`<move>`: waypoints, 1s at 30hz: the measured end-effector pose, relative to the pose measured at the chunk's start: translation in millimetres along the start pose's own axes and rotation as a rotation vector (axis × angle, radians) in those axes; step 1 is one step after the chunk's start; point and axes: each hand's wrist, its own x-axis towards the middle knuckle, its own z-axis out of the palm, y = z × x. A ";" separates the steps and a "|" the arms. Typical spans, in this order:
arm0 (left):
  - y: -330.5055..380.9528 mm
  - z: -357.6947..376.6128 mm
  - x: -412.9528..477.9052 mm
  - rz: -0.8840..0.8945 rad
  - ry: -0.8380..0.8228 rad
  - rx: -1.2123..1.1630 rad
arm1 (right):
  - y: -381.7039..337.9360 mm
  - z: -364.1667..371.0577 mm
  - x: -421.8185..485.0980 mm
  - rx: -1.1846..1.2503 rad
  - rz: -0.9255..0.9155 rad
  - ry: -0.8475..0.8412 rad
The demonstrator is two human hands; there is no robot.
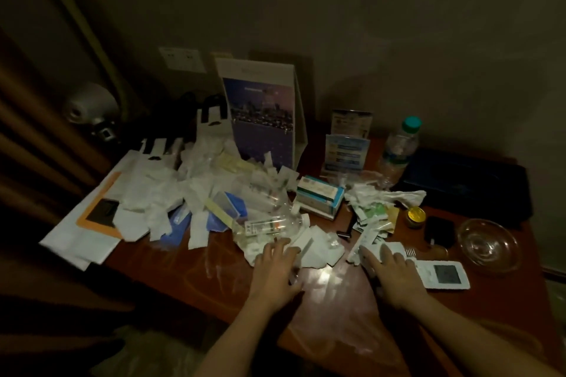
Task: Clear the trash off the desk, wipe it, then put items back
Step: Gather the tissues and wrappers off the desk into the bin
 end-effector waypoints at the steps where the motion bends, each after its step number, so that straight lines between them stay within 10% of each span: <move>1: -3.1 0.8 10.9 0.028 -0.017 0.001 | -1.8 -1.5 3.8 0.005 0.000 -0.001; 14: -38.7 26.2 95.3 0.605 -0.359 0.166 | -39.3 5.3 4.7 0.115 0.133 -0.027; 30: -17.3 27.9 125.4 0.488 -0.360 0.167 | -46.2 -1.5 7.6 0.130 0.197 -0.061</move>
